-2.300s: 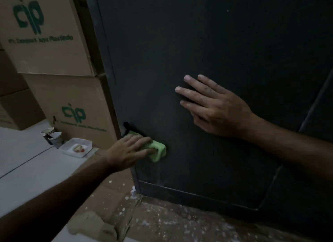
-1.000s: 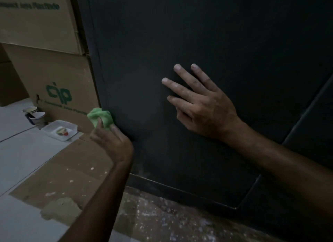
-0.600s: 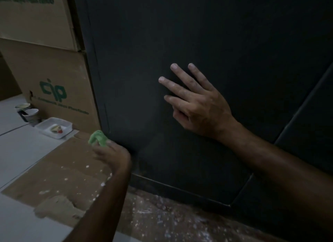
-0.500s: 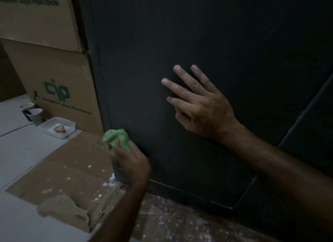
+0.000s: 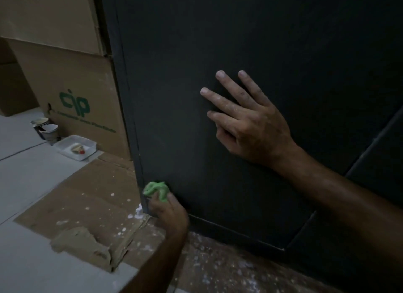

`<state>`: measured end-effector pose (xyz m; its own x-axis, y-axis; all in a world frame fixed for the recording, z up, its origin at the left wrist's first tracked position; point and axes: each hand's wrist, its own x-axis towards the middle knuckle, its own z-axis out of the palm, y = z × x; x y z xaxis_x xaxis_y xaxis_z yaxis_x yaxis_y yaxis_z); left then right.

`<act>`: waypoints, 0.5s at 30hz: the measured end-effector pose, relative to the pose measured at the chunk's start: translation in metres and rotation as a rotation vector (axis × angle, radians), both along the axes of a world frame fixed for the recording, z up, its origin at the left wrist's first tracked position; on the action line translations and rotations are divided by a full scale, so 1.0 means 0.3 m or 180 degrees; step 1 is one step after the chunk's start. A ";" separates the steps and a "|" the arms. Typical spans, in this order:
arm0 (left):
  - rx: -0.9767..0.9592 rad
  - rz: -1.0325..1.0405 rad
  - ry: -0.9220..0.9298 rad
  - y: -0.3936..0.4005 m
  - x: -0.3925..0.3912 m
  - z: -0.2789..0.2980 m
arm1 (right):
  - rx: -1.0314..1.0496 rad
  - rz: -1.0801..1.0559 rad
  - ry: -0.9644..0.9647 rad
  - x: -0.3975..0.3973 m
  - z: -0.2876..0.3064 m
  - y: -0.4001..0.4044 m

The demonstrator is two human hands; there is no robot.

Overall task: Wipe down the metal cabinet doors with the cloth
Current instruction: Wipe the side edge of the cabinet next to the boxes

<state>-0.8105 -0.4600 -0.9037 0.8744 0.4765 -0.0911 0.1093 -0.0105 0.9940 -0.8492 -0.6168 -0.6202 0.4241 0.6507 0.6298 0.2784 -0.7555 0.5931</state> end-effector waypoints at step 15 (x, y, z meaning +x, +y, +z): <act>-0.0725 0.0771 0.1109 0.116 0.219 -0.057 | 0.0050 0.0102 -0.0027 0.012 -0.011 -0.002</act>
